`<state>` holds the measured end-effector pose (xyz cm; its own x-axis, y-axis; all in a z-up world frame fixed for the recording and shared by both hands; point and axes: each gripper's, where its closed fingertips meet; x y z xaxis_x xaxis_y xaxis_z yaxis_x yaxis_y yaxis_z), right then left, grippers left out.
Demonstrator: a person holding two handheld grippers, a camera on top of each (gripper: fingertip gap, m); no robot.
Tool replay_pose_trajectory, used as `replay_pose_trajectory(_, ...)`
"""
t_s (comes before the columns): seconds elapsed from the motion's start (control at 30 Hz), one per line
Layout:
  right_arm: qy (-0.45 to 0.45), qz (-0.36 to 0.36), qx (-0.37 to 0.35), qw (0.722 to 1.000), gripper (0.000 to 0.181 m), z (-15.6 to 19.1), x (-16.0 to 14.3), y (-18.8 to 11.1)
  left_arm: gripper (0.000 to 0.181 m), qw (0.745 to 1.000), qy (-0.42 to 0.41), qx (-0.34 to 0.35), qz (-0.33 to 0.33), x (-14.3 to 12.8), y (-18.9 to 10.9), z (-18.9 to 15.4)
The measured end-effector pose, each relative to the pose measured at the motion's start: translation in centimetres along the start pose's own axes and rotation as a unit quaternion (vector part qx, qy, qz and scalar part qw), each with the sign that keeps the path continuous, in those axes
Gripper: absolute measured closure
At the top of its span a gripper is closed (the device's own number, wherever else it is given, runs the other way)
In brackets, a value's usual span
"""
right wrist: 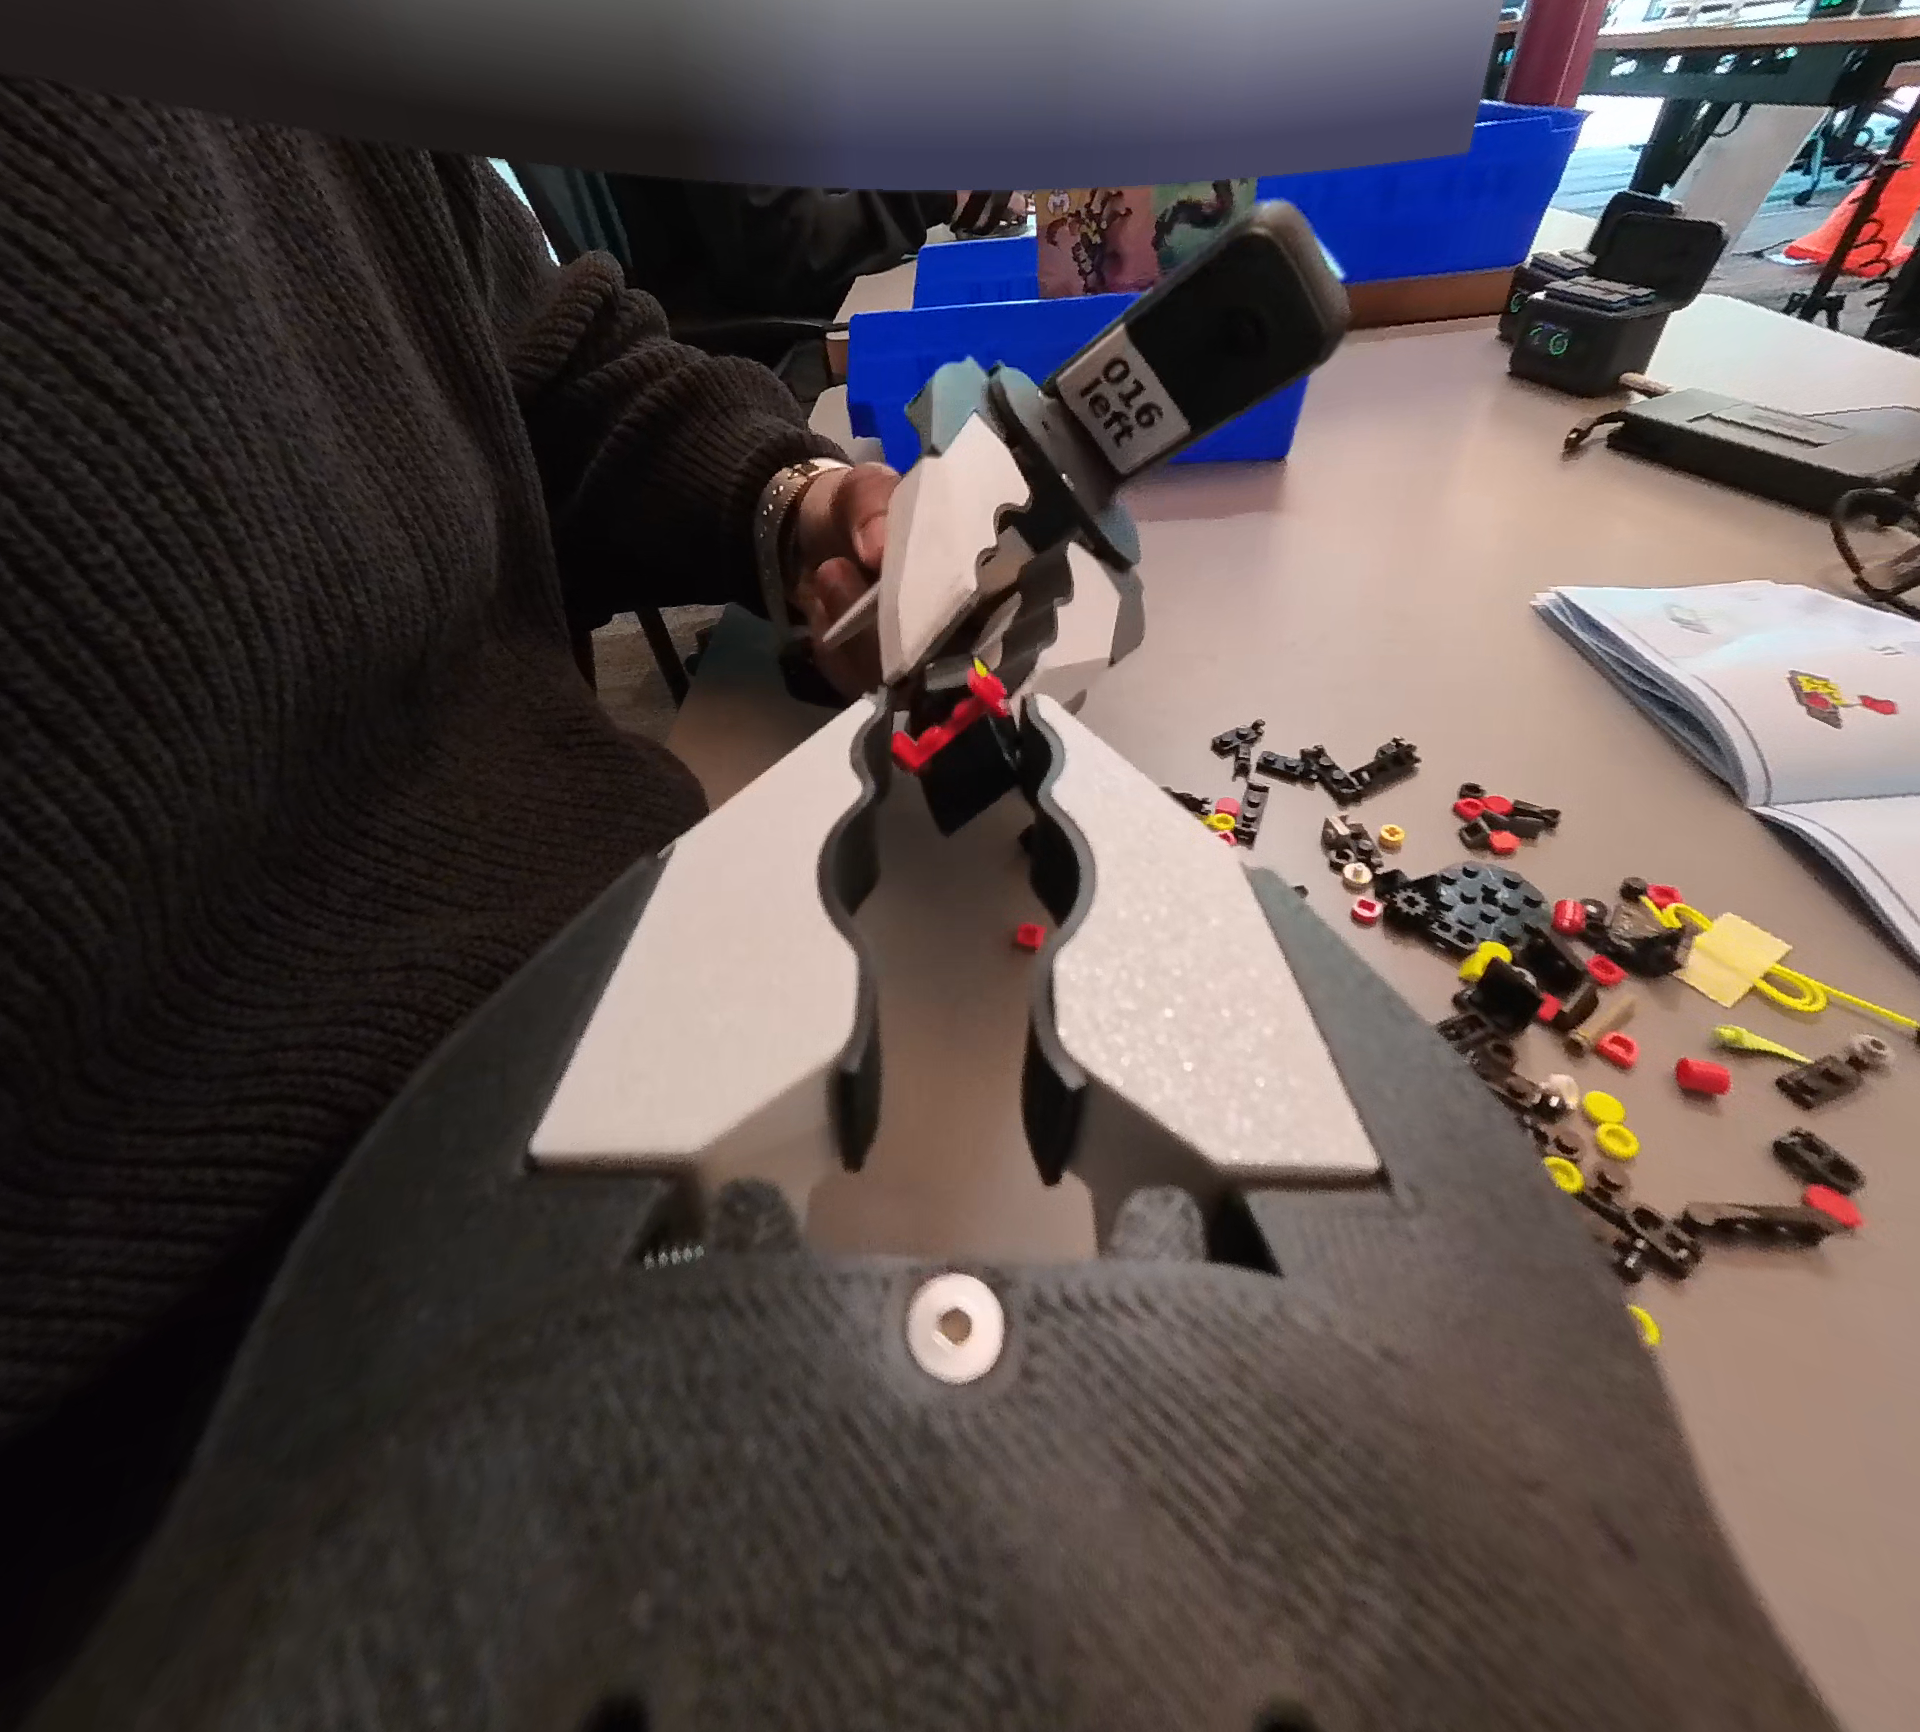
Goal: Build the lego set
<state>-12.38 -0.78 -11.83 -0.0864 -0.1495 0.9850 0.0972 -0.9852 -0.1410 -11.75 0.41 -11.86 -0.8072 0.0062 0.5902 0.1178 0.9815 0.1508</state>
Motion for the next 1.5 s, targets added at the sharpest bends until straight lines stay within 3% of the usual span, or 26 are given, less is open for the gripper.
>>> replay_pose_trajectory(0.47,-0.088,0.015,0.005,0.996,0.159,1.0,-0.3,-0.1,0.165,0.984,0.16,0.068,0.049,-1.0,0.3,0.0)
replay_pose_trajectory(1.0,-0.144,0.008,0.003,0.989,0.159,1.5,-0.2,-0.1,0.159,0.987,0.147,0.03,0.055,-1.4,0.6,-0.9)
replay_pose_trajectory(1.17,-0.139,0.006,0.006,0.99,0.159,1.5,-0.2,0.0,0.167,0.988,0.141,0.034,0.053,-1.3,0.5,-0.7)
replay_pose_trajectory(1.43,-0.105,0.026,0.001,0.994,0.159,0.7,-0.9,0.0,0.168,0.996,0.071,0.034,0.049,-1.2,0.3,0.3)
replay_pose_trajectory(1.5,-0.088,0.047,-0.018,0.995,0.159,-0.3,-1.6,0.0,0.167,0.996,0.043,0.06,0.041,-1.0,0.0,1.6)
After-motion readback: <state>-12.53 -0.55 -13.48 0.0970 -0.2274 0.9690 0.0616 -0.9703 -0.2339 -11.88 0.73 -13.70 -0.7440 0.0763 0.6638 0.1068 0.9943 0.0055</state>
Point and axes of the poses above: each gripper's, where its closed fingertips meet, y out along the fingers, x out of its top, z = x × y across the jaws, and after that the axes turned 2 degrees about -x, right-handed
